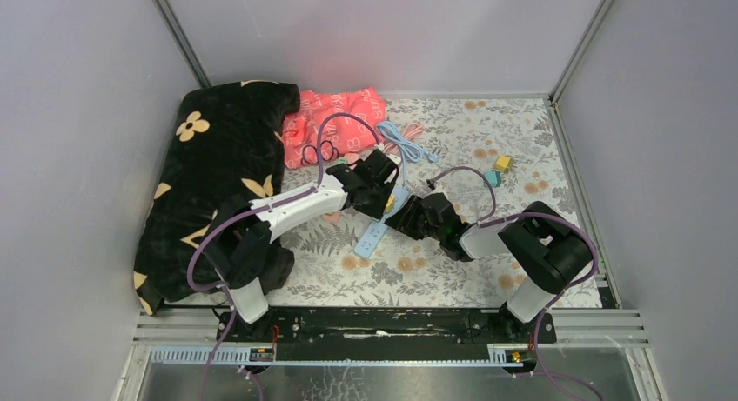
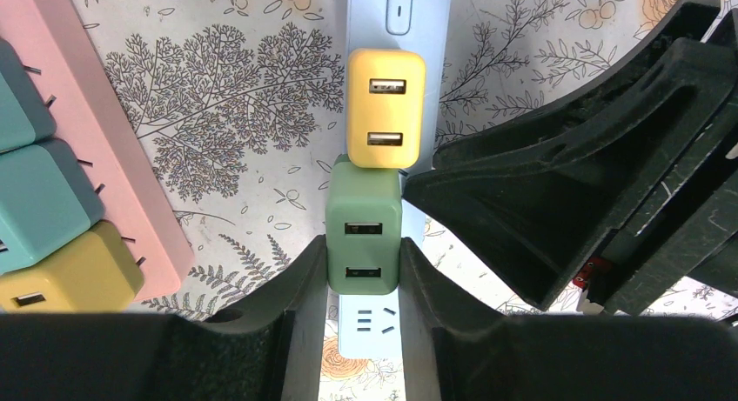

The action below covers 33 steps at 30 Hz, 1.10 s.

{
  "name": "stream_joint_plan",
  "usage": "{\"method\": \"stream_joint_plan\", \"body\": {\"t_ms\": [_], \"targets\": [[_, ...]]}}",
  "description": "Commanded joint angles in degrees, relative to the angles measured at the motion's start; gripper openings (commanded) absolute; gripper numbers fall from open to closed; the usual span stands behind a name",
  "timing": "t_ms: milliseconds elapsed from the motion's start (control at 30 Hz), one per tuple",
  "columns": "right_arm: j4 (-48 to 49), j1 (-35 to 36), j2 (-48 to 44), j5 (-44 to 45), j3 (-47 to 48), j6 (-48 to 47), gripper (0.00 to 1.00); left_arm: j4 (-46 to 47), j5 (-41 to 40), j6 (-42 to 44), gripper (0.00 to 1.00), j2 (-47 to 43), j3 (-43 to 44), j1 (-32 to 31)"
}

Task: Insert the plug
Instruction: Insert the plug into the socket.

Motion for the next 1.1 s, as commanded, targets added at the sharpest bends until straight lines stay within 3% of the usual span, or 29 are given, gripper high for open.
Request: {"method": "stream_joint_plan", "body": {"t_ms": [0,1067], "targets": [[-2.0,-0.2,0.7,0.4,0.2,-1.1,0.41,-1.9,-1.1,1.1,0.0,0.7,1.2,0.0],[-1.6,-0.3,0.6,-0.1,-0.3,-0.7,0.41,-2.8,0.8,0.4,0.0,0.4,1.5,-0.8]]}}
